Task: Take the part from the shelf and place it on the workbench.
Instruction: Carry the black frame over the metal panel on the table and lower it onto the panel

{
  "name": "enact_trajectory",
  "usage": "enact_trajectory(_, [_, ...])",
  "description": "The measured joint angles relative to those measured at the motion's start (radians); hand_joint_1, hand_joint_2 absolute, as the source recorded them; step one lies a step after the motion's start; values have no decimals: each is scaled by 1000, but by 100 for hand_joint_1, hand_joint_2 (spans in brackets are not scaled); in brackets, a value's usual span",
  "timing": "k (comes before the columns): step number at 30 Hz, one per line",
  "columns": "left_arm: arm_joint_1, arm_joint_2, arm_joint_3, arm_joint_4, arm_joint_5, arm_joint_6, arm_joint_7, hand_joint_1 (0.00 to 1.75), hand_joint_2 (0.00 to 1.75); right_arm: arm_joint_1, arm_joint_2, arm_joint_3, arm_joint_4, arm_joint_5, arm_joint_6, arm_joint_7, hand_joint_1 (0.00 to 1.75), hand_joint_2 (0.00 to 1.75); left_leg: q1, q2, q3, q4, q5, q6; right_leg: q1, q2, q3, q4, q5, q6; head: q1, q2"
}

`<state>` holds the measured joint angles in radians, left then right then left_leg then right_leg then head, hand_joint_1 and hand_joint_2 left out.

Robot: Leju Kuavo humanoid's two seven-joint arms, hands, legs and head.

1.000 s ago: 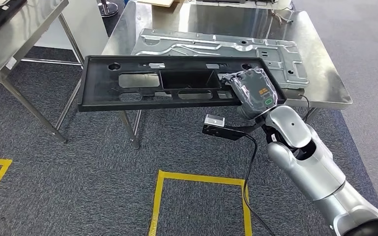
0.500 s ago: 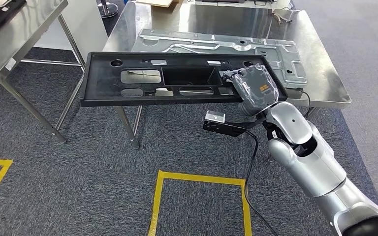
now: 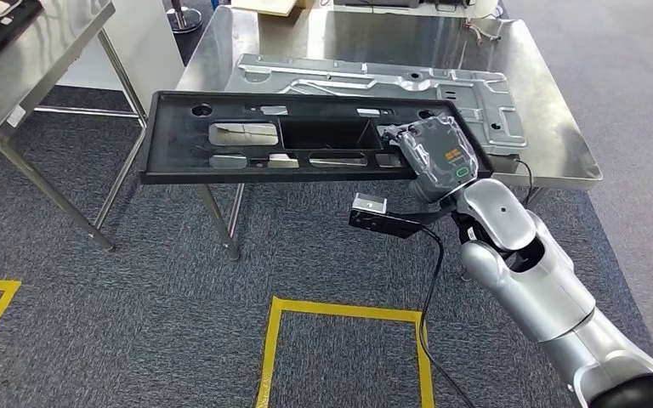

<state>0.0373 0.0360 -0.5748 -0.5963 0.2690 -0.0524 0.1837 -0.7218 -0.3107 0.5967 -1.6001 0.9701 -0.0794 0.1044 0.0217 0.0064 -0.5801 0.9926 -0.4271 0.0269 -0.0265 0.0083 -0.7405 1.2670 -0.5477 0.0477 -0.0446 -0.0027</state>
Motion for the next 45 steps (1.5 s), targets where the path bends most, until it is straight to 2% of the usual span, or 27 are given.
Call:
enact_trajectory(1, [-2, 2, -4, -9, 11, -1, 11, 0, 175, 1, 0, 2, 3, 0, 4, 0, 175, 175, 3, 0, 2, 3, -4, -5, -5, -3, 4, -15, 22, 5, 0, 0])
enact_trajectory(3, [-5, 8, -12, -31, 27, -2, 28, 0, 175, -1, 0, 7, 7, 0, 7, 0, 175, 175, 12, 0, 5, 14, -16, -20, -14, -11, 57, -130, 89, 17, 0, 0])
enact_trajectory(4, [-7, 12, -16, -42, 33, -1, 34, 0, 175, -3, 2, 9, 8, 0, 7, 0, 175, 175, 13, 0, 5, 23, -24, -30, -14, -12, 84, -185, 108, 17, 0, 0])
enact_trajectory(6, [-8, 22, -25, -58, 42, 0, 40, 0, 175, -5, 4, 12, 11, 0, 7, 0, 175, 175, 12, 0, 5, 31, -35, -47, -10, -11, 108, -232, 110, 4, 0, 0])
enact_trajectory(8, [-7, 28, -31, -71, 46, 1, 42, 0, 175, -5, 5, 14, 14, -1, 8, 0, 175, 175, 13, 2, 10, 29, -41, -58, -6, -6, 109, -229, 103, -19, 0, 0])
enact_trajectory(10, [-7, 31, -35, -80, 47, 2, 42, 0, 175, -6, 1, 15, 16, -1, 8, 0, 175, 175, 17, 3, 5, 52, -59, -65, -4, -5, 115, -229, 96, -36, -1, 0])
enact_trajectory(12, [-8, 34, -38, -86, 47, 2, 43, 0, 175, -7, -5, 15, 16, -1, 8, 1, 175, 175, 16, 2, -41, 150, -103, -64, 0, -5, 125, -229, 89, -50, -1, 0])
enact_trajectory(14, [-6, 36, -43, -88, 48, 2, 43, 0, 175, -6, -7, 16, 17, -1, 8, 1, 175, 175, 10, 2, -123, 288, -145, -57, 10, -3, 134, -229, 81, -60, -1, 0])
enact_trajectory(15, [-4, 38, -45, -88, 50, 3, 43, 0, 175, -5, -7, 17, 18, -1, 8, 1, 175, 175, 6, 2, -153, 328, -146, -52, 15, -1, 139, -229, 77, -64, -1, 0])
enact_trajectory(16, [-3, 39, -47, -88, 53, 4, 42, 0, 175, -4, -7, 18, 18, -1, 8, 0, 175, 175, 1, 1, -170, 335, -127, -43, 21, 2, 145, -229, 72, -67, -1, 0])
enact_trajectory(17, [-2, 40, -50, -89, 58, 5, 42, 0, 175, -4, -7, 20, 19, -1, 8, 0, 175, 175, -5, 0, -165, 299, -89, -32, 27, 4, 154, -229, 66, -68, -1, 0])
enact_trajectory(18, [-2, 42, -51, -90, 64, 7, 41, 0, 175, -4, -7, 21, 20, -1, 8, 0, 175, 175, -13, -3, -145, 235, -38, -17, 32, 6, 164, -229, 59, -70, -1, 0])
enact_trajectory(20, [-2, 47, -56, -93, 78, 14, 38, 0, 175, -7, -7, 21, 21, -2, 8, 0, 175, 175, -26, -9, -99, 117, 24, 10, 38, 8, 177, -230, 46, -69, 0, 0])
enact_trajectory(21, [-2, 50, -60, -94, 84, 17, 38, 0, 175, -8, -7, 22, 22, -4, 9, 0, 175, 175, -32, -10, -84, 83, 30, 17, 37, 9, 178, -231, 43, -66, 0, 0])
enact_trajectory(23, [-3, 54, -69, -97, 96, 22, 36, 0, 175, -9, -7, 22, 24, -6, 9, 0, 175, 175, -37, -11, -69, 56, 20, 19, 32, 10, 179, -236, 40, -56, 0, 0])
enact_trajectory(25, [-2, 56, -76, -99, 107, 24, 30, 0, 175, -8, -7, 23, 25, -8, 9, 0, 175, 175, -31, -10, -51, 33, 20, 18, 31, 6, 183, -233, 33, -45, 0, 0])
enact_trajectory(26, [-2, 57, -78, -99, 111, 24, 26, 0, 175, -10, -7, 23, 27, -9, 8, -1, 175, 175, -26, -9, -40, 21, 21, 18, 30, 4, 173, -209, 20, -40, 0, 0])
enact_trajectory(27, [-2, 58, -81, -100, 114, 24, 23, 0, 175, -10, -6, 23, 28, -10, 8, -1, 175, 175, -23, -8, -31, 13, 20, 19, 27, 2, 149, -164, 1, -34, 0, 0])
enact_trajectory(29, [-6, 59, -86, -100, 117, 24, 20, 0, 175, -10, -2, 23, 31, -10, 7, -1, 175, 175, -21, -8, -21, 10, 13, 20, 19, 1, 70, -39, -40, -23, 0, 0])
enact_trajectory(30, [-6, 59, -90, -100, 117, 24, 19, 0, 175, -8, 0, 23, 32, -10, 7, -1, 175, 175, -20, -8, -16, 11, 8, 19, 14, 0, 35, 7, -44, -17, 0, 0])
enact_trajectory(32, [-5, 59, -96, -100, 118, 24, 19, 0, 175, -5, 1, 23, 34, -10, 8, -1, 175, 175, -17, -8, -7, 14, -3, 14, 5, -2, 8, 14, -6, -7, 0, 0])
enact_trajectory(34, [-4, 59, -99, -100, 119, 24, 19, 0, 175, -4, 1, 23, 35, -10, 8, -1, 175, 175, -14, -8, -1, 17, -10, 11, 1, -4, 14, -20, 31, -2, 0, 0])
enact_trajectory(37, [-4, 59, -100, -100, 119, 24, 20, 0, 175, -4, 1, 23, 36, -10, 8, -1, 175, 175, -13, -9, 2, 20, -14, 9, -1, -6, 28, -56, 58, 0, 0, 0])
enact_trajectory(39, [-5, 61, -102, -100, 124, 28, 20, 0, 175, -7, 3, 23, 38, -12, 8, -1, 175, 175, -14, -9, 9, 28, -31, -7, 0, -11, 68, -155, 97, -8, -1, 0])
enact_trajectory(41, [-5, 63, -105, -100, 133, 32, 18, 0, 175, -8, 5, 23, 41, -16, 8, -3, 175, 175, -15, -7, 16, 34, -50, -27, 2, -14, 102, -231, 117, -24, -1, 0])
enact_trajectory(43, [-5, 64, -108, -100, 138, 34, 15, 0, 175, -10, 2, 23, 44, -17, 8, -5, 175, 175, -11, -5, 9, 62, -70, -37, 0, -13, 113, -238, 112, -39, -1, 0])
enact_trajectory(45, [-6, 65, -113, -100, 143, 37, 13, 0, 175, -10, -3, 23, 45, -17, 8, -6, 175, 175, -9, -5, -42, 166, -115, -45, 1, -13, 126, -241, 104, -52, -1, 0])
